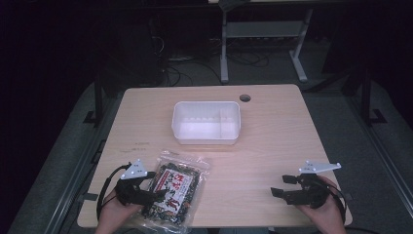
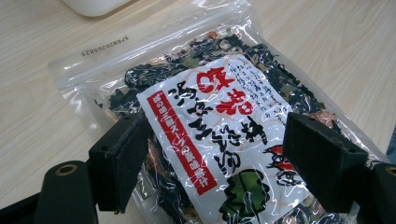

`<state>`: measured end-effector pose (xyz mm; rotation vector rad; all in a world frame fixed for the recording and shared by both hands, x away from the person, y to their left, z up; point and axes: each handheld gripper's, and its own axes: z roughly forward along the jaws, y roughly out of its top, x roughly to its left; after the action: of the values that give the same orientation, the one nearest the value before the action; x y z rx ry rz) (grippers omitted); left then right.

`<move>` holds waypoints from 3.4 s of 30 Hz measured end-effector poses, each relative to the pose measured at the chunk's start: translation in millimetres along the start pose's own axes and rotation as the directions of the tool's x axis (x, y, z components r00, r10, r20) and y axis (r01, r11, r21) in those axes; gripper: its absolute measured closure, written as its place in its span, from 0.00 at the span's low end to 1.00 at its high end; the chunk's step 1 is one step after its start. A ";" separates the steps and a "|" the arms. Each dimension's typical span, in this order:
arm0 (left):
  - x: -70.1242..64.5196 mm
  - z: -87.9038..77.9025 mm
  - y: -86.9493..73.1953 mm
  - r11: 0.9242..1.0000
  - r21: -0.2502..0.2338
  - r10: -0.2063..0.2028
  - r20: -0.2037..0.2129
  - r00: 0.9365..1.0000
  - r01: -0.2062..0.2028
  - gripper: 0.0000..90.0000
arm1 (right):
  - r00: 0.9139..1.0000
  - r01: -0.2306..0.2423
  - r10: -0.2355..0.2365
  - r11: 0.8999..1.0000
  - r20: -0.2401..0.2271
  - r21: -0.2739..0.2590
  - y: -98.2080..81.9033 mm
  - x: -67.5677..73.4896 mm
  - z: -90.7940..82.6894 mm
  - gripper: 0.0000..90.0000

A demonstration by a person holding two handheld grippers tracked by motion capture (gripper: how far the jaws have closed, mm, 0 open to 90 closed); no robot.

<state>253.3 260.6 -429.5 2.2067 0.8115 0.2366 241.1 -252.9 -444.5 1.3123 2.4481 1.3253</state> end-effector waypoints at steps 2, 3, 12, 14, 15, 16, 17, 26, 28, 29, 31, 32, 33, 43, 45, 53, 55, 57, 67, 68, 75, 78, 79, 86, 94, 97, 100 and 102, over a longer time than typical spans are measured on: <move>0.6 -0.5 -0.7 1.000 0.004 -0.001 -0.002 1.000 0.001 0.25 | 1.000 -0.002 0.002 1.000 -0.001 0.000 0.5 1.0 0.7 0.27; 0.7 -0.6 -1.1 1.000 0.004 -0.004 -0.003 1.000 0.004 0.25 | 1.000 0.000 0.000 1.000 -0.006 0.000 1.9 2.5 2.2 0.27; 3.7 -3.9 -3.2 1.000 0.001 -0.022 0.002 1.000 0.022 0.28 | 0.999 0.021 -0.021 1.000 -0.031 -0.001 16.1 10.6 13.1 0.27; 4.8 -5.1 -3.8 1.000 0.001 -0.026 0.001 1.000 0.026 0.30 | 0.999 0.026 -0.026 1.000 -0.035 0.002 22.8 13.4 17.6 0.27; 5.7 -5.8 -4.1 1.000 0.003 -0.026 0.003 1.000 0.026 0.31 | 0.999 0.035 -0.035 0.999 -0.038 0.002 26.7 14.9 19.9 0.27; 6.4 -6.3 -4.5 1.000 0.002 -0.028 0.003 1.000 0.028 0.32 | 0.998 0.039 -0.039 0.999 -0.043 0.003 30.6 16.7 22.3 0.28; 7.0 -6.7 -4.9 0.999 0.001 -0.034 0.002 0.999 0.034 0.33 | 0.998 0.040 -0.040 0.999 -0.052 0.004 34.8 18.5 25.0 0.28; 10.9 -8.8 -7.6 0.999 0.007 -0.051 0.002 0.999 0.051 0.37 | 0.991 0.068 -0.064 0.997 -0.120 0.035 80.7 36.9 68.0 0.31; 12.1 -9.4 -8.1 0.999 0.012 -0.052 0.001 0.999 0.052 0.38 | 0.990 0.066 -0.059 0.997 -0.130 0.050 88.2 39.9 77.2 0.31; 12.7 -9.7 -8.4 0.999 0.012 -0.052 0.000 0.999 0.052 0.38 | 0.990 0.066 -0.059 0.997 -0.130 0.050 88.2 39.9 77.2 0.31; 13.8 -10.4 -9.2 0.998 0.013 -0.057 -0.002 0.998 0.057 0.39 | 0.989 0.071 -0.061 0.995 -0.137 0.065 94.6 42.4 85.6 0.32; 14.3 -10.6 -9.5 0.998 0.013 -0.060 -0.001 0.998 0.060 0.40 | 0.988 0.069 -0.059 0.995 -0.141 0.073 97.6 43.8 89.4 0.32; 15.1 -10.9 -9.8 0.998 0.017 -0.060 -0.001 0.998 0.060 0.41 | 0.987 0.068 -0.057 0.995 -0.148 0.074 100.2 44.8 93.2 0.32; 16.9 -9.8 -11.0 0.998 0.030 -0.061 0.001 0.998 0.061 0.42 | 0.984 0.034 -0.006 0.987 -0.178 0.158 122.9 49.7 134.0 0.35; 17.1 -9.8 -11.2 0.998 0.029 -0.063 0.001 0.998 0.063 0.42 | 0.983 0.030 0.000 0.986 -0.182 0.163 124.8 50.1 137.7 0.36; 17.6 -9.4 -11.6 0.997 0.034 -0.064 0.002 0.998 0.064 0.42 | 0.984 -0.004 0.044 0.975 -0.174 0.224 128.8 47.1 167.9 0.43; 17.6 -9.1 -11.7 0.997 0.035 -0.066 0.003 0.998 0.066 0.42 | 0.982 -0.012 0.054 0.974 -0.179 0.226 127.8 45.5 172.6 0.46; 17.7 -8.6 -11.8 0.997 0.037 -0.067 0.003 0.998 0.067 0.42 | 0.983 -0.021 0.064 0.970 -0.173 0.240 127.6 45.1 178.8 0.49; 17.9 -7.0 -12.4 0.997 0.051 -0.065 0.004 0.998 0.065 0.42 | 0.975 -0.058 0.110 0.964 -0.192 0.259 127.0 41.4 190.9 0.65; 18.0 -6.8 -12.4 0.997 0.052 -0.065 0.004 0.998 0.065 0.42 | 0.974 -0.059 0.112 0.964 -0.195 0.260 126.9 41.2 191.6 0.66; 18.2 -5.9 -12.7 0.996 0.058 -0.066 0.004 0.998 0.065 0.42 | 0.969 -0.062 0.122 0.961 -0.213 0.269 126.5 39.9 195.0 0.79; 18.5 -5.8 -12.7 0.996 0.058 -0.065 0.004 0.998 0.065 0.41 | 0.969 -0.056 0.117 0.962 -0.216 0.269 126.3 39.5 195.4 0.86; 18.6 -5.9 -12.7 0.996 0.057 -0.066 0.004 0.998 0.066 0.41 | 0.968 -0.055 0.117 0.962 -0.220 0.266 126.4 39.4 195.3 0.88; 19.6 -7.1 -13.0 0.996 0.048 -0.073 0.002 0.997 0.073 0.41 | 0.959 -0.049 0.111 0.970 -0.259 0.237 129.1 39.3 188.1 0.99; 22.1 -9.4 -13.5 0.996 0.036 -0.088 -0.002 0.996 0.088 0.38 | 0.962 -0.003 0.061 0.977 -0.267 0.213 131.9 45.5 178.0 0.99; 23.8 -10.4 -13.8 0.995 0.026 -0.097 -0.007 0.995 0.097 0.34 | 0.961 0.009 0.045 0.980 -0.272 0.197 133.8 47.9 171.6 1.00; 24.9 -11.0 -13.9 0.994 0.013 -0.110 -0.010 0.994 0.110 0.30 | 0.961 0.025 0.027 0.983 -0.276 0.181 135.6 49.8 163.6 1.00; 25.4 -11.2 -13.8 0.993 0.003 -0.119 -0.011 0.993 0.119 0.27 | 0.960 0.038 0.008 0.986 -0.280 0.160 139.5 52.3 154.1 1.00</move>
<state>262.0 290.0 -433.7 2.1534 0.9470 0.1885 362.9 -77.6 -425.3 1.2072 2.8041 1.4197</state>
